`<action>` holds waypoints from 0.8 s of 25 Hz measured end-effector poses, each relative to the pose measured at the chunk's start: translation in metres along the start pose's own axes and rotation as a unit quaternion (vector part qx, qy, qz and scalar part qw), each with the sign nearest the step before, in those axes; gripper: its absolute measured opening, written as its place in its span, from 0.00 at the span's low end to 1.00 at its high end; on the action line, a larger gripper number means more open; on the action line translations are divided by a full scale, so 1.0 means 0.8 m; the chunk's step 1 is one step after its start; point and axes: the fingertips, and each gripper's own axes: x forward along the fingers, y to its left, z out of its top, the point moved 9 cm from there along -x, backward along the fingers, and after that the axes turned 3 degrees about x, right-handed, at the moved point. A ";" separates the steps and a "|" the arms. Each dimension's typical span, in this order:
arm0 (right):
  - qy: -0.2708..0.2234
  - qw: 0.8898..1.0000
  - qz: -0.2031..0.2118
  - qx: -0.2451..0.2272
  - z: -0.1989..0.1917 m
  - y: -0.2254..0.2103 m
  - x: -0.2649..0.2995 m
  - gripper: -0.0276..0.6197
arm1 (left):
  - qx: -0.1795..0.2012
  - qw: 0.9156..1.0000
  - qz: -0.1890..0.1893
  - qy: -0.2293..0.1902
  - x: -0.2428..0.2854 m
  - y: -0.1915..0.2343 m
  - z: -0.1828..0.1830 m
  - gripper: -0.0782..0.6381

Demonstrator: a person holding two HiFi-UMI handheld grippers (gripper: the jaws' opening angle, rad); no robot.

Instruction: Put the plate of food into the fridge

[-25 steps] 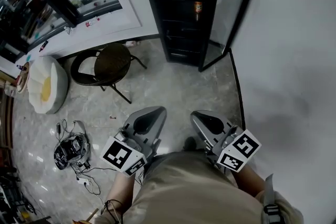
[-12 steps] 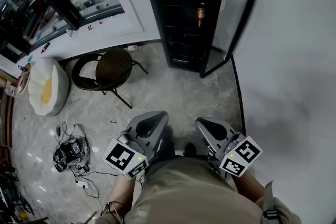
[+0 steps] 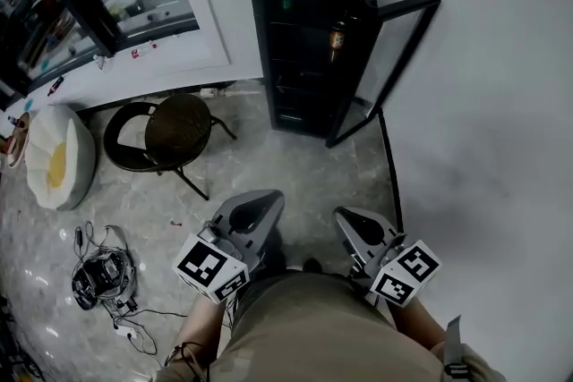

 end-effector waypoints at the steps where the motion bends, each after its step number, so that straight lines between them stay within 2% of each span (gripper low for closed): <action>1: -0.001 1.000 -0.003 0.001 0.002 0.000 0.009 0.08 | 0.000 1.000 -0.002 -0.001 -0.001 0.011 0.002 0.12; 7: 0.002 1.000 -0.017 0.002 0.014 0.006 0.061 0.08 | -0.004 1.000 -0.008 -0.008 -0.006 0.074 0.012 0.12; 13: -0.002 0.999 -0.031 0.011 0.022 0.017 0.103 0.08 | -0.014 1.000 -0.024 -0.013 -0.015 0.118 0.014 0.12; 20: 0.008 0.999 -0.035 0.001 0.027 0.025 0.155 0.08 | -0.021 0.999 -0.024 -0.023 -0.029 0.172 0.016 0.12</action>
